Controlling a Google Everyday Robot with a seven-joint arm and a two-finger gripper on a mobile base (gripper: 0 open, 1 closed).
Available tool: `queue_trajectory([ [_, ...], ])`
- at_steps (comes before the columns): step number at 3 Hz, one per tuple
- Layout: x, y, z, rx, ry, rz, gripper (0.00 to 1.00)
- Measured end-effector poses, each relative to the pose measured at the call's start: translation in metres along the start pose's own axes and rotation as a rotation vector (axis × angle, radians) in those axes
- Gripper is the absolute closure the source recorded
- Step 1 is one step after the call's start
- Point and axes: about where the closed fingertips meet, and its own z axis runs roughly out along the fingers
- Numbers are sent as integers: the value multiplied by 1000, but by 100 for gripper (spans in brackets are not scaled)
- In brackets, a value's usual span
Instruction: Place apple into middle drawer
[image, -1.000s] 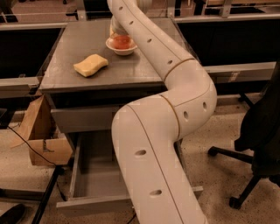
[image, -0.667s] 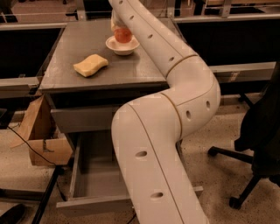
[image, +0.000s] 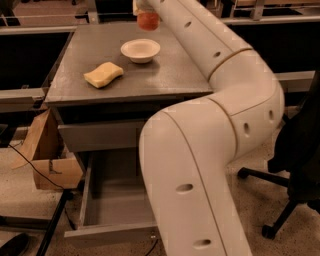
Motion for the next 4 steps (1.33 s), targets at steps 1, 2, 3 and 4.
queue_trajectory([
  [1, -13, -11, -50, -44, -44, 5, 100],
  [2, -15, -18, -114, -135, -90, 15, 100],
  [3, 32, -17, -162, -261, -34, -43, 100],
  [4, 32, -17, -162, -262, -34, -43, 100],
])
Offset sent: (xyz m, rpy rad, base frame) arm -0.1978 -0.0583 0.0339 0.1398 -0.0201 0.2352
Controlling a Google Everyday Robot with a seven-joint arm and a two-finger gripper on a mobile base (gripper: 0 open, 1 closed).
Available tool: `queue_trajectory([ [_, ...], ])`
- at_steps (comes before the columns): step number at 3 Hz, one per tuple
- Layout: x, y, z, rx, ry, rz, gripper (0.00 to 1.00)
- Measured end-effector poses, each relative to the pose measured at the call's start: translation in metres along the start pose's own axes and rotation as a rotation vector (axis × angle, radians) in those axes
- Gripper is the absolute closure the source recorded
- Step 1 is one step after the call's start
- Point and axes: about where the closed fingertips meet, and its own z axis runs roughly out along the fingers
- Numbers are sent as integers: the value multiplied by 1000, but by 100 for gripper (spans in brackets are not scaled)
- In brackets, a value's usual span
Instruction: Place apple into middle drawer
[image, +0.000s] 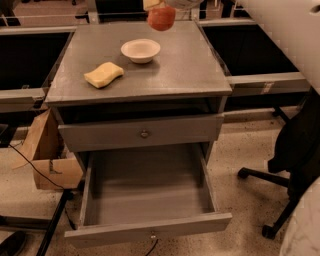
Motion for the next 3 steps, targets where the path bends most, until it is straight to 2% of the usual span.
queue_trajectory([
  [1, 13, 13, 1, -67, 9, 2, 100],
  [2, 39, 39, -21, -176, 18, -14, 100],
  [3, 83, 61, -54, -268, 40, -24, 100],
])
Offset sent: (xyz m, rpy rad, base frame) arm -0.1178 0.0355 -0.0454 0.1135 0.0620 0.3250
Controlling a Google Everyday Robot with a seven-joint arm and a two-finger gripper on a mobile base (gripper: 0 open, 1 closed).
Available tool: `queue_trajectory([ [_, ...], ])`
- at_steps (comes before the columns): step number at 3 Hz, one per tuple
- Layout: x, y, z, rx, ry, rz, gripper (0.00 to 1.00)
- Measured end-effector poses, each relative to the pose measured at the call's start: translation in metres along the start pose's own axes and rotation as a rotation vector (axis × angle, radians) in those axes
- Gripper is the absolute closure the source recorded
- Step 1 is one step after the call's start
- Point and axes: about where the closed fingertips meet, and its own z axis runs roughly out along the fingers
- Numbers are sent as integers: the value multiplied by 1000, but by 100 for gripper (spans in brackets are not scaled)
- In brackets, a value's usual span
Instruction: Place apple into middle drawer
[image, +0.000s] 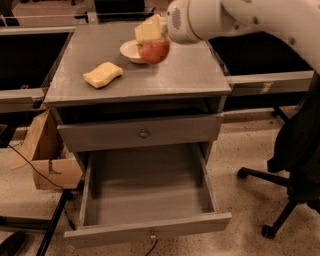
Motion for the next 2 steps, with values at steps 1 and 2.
queue_trajectory([
  [1, 66, 12, -7, -37, 77, 17, 100],
  [2, 130, 13, 16, -42, 169, 40, 100],
])
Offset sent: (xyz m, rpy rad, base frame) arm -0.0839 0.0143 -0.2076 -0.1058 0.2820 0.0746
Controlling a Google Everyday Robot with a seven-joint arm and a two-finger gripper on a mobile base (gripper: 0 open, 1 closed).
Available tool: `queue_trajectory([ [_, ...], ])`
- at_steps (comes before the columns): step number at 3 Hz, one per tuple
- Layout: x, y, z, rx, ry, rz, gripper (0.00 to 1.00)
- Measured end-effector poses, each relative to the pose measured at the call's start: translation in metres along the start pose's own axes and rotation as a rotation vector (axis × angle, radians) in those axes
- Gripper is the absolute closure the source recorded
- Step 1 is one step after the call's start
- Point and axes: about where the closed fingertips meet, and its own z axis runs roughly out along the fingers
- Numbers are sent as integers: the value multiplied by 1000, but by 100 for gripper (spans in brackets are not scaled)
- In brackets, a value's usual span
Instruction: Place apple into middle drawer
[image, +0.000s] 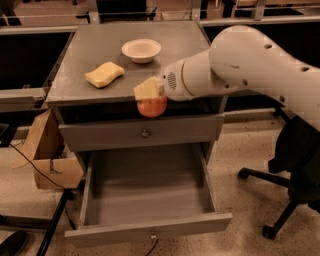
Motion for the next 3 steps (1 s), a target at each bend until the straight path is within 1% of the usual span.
queue_trajectory([
  [1, 57, -11, 51, 6, 97, 36, 100],
  [2, 106, -32, 105, 6, 189, 87, 100],
  [3, 162, -64, 142, 0, 273, 163, 100],
])
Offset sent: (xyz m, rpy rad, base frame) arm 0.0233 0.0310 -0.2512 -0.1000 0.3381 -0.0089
